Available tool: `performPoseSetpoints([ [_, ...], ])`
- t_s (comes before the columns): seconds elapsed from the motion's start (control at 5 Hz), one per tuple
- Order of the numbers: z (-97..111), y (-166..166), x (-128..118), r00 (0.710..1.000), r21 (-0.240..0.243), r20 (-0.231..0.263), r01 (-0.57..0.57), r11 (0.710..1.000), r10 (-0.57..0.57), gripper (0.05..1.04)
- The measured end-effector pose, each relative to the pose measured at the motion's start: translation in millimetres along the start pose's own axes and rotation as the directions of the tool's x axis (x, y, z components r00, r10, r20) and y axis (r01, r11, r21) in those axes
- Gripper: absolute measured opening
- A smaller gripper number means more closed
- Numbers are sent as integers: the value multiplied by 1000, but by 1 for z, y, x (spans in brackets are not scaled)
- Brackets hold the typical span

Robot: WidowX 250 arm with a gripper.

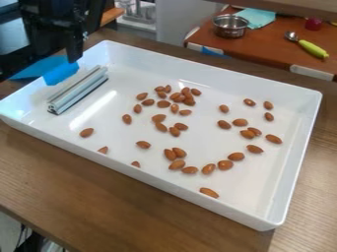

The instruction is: Sweep into pile

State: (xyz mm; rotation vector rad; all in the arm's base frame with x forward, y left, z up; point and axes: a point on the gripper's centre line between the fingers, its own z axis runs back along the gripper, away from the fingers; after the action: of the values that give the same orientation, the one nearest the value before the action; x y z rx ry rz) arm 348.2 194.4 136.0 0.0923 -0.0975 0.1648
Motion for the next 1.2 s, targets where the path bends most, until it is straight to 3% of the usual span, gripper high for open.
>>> performPoseSetpoints([
  [0.2, -19, -3, -6, 999, -22, -54, 1, 1000, -2, 1001],
  [0.4, -24, -6, -7, 998, -40, -62, 3, 999, -5, 1001],
  [1.0, -22, -19, -9, 997, -96, -68, 21, 995, -28, 1001],
  [1.2, -14, -29, -11, 998, -83, -31, 49, 995, -51, 1000],
])
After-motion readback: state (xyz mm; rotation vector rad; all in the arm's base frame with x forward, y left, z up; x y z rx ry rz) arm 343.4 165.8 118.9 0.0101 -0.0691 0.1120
